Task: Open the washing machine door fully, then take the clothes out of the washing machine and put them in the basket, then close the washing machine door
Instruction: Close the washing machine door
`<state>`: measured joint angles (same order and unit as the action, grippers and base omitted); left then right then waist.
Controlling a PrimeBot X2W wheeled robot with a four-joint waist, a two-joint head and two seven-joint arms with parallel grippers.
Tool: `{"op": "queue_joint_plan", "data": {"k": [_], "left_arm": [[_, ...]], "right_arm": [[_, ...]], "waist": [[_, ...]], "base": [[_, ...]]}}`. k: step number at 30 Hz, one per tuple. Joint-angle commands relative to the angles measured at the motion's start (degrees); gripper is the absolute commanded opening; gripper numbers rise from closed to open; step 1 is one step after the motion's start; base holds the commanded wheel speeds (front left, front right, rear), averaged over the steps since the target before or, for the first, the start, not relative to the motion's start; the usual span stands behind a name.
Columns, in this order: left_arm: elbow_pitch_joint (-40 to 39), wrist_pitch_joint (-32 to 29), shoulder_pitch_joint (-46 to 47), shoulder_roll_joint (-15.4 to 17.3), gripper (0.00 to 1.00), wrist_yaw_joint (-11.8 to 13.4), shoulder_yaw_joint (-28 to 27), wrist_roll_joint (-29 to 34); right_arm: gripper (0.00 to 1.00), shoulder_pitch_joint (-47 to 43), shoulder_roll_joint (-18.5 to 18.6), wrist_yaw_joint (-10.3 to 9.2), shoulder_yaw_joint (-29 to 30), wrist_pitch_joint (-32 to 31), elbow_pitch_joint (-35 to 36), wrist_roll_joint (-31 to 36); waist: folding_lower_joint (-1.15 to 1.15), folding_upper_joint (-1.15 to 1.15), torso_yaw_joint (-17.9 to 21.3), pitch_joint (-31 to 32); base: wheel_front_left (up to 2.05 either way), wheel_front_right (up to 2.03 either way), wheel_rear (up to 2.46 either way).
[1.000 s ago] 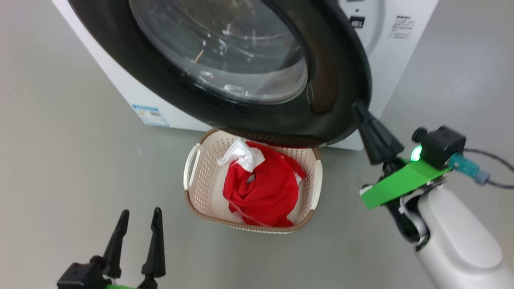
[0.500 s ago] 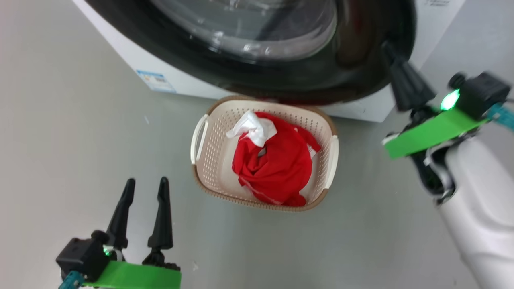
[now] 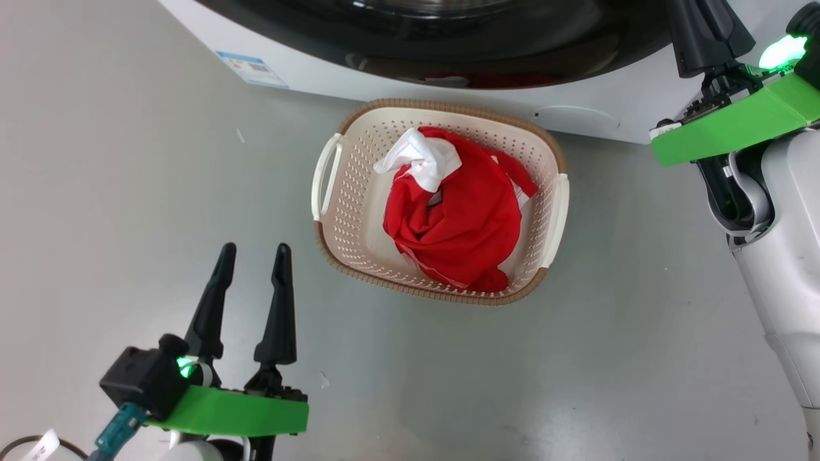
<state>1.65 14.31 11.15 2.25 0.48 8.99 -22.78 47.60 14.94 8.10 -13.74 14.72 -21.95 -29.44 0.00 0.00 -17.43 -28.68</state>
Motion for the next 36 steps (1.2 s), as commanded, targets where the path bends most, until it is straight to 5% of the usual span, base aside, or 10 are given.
{"op": "queue_joint_plan", "data": {"k": [1, 11, 15, 16, 17, 36], "left_arm": [[-1.6, 0.7, 0.7, 0.6, 1.0, 0.5, -1.6, -0.3], [-0.5, 0.7, 0.2, 0.6, 1.0, 0.2, -2.3, 0.9], [0.4, 0.7, -0.8, 0.6, 1.0, -0.2, -3.1, 1.8], [0.6, 0.7, -1.1, 0.6, 1.0, -0.4, -3.4, 2.1], [0.8, 0.7, -1.5, 0.6, 1.0, -0.5, -3.6, 2.3], [7.7, 0.7, -8.3, 0.6, 1.0, -5.6, -10.4, 7.1]], "right_arm": [[0.0, 1.8, 0.2, -0.61, 0.8, 0.3, 0.7, -0.7], [0.0, -2.4, -0.2, -0.61, -1.1, 0.3, 0.5, -0.8], [0.45, -5.9, -0.6, -0.61, -2.2, 0.3, 0.5, -0.7], [0.8, -6.8, -0.8, -0.61, -2.4, 0.3, 0.6, -0.6], [1.0, -7.8, -0.9, -0.61, -2.6, 0.3, 0.6, -0.6], [1.0, -27.9, -3.1, -0.61, -4.1, 0.3, 0.8, -0.4]], "waist": [[0.0, 0.0, -0.5, -0.8], [0.0, 0.0, 0.3, 2.2], [0.0, 0.0, 1.4, 4.6], [0.0, 0.0, 1.7, 5.2], [0.0, 0.0, 2.1, 5.8], [0.0, 0.0, 11.4, 18.0]], "base": [[0.0, 0.0, 0.0], [0.0, 0.0, 0.0], [0.0, 0.0, 0.0], [0.0, 0.0, 0.0], [0.0, 0.0, 0.0], [0.0, 0.0, 0.0]]}}
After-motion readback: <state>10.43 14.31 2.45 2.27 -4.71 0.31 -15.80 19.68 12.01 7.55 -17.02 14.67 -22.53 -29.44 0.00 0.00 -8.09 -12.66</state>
